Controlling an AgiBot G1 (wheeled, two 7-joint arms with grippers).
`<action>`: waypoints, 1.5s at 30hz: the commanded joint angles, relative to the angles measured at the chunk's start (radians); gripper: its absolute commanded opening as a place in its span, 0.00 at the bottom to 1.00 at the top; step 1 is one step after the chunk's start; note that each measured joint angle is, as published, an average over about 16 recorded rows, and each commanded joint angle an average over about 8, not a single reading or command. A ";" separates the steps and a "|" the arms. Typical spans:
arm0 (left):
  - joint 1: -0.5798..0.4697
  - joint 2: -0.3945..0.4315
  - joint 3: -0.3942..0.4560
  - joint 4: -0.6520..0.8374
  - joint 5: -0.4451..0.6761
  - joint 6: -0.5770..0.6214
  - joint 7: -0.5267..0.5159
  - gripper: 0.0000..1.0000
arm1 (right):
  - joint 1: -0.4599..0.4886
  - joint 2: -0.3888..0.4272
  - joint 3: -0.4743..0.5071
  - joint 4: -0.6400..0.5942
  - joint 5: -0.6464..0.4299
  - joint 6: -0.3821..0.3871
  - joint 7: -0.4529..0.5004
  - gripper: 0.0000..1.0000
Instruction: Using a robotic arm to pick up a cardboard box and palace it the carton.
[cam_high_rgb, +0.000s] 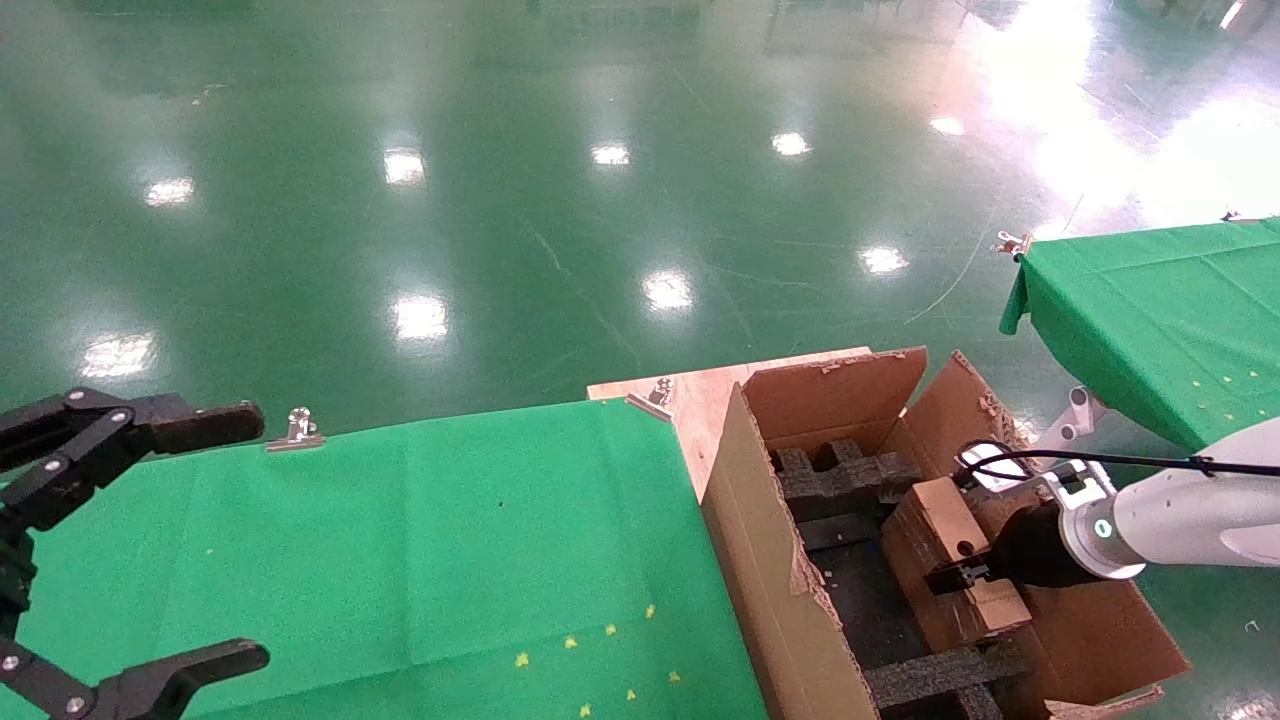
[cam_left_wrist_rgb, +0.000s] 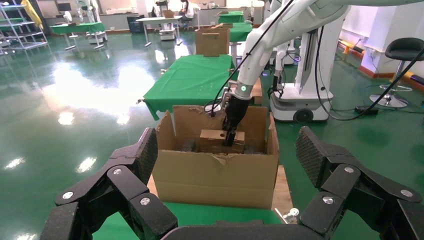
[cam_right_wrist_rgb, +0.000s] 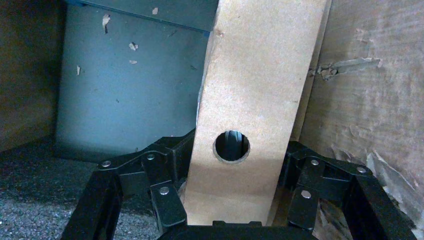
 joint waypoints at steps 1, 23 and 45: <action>0.000 0.000 0.000 0.000 0.000 0.000 0.000 1.00 | 0.001 0.001 0.000 0.002 0.000 0.000 0.000 1.00; 0.000 0.000 0.000 0.000 0.000 0.000 0.000 1.00 | 0.065 0.006 -0.008 0.027 -0.035 0.009 0.004 1.00; 0.000 0.000 0.001 0.000 0.000 0.000 0.000 1.00 | 0.349 0.067 0.022 0.215 -0.136 0.039 -0.045 1.00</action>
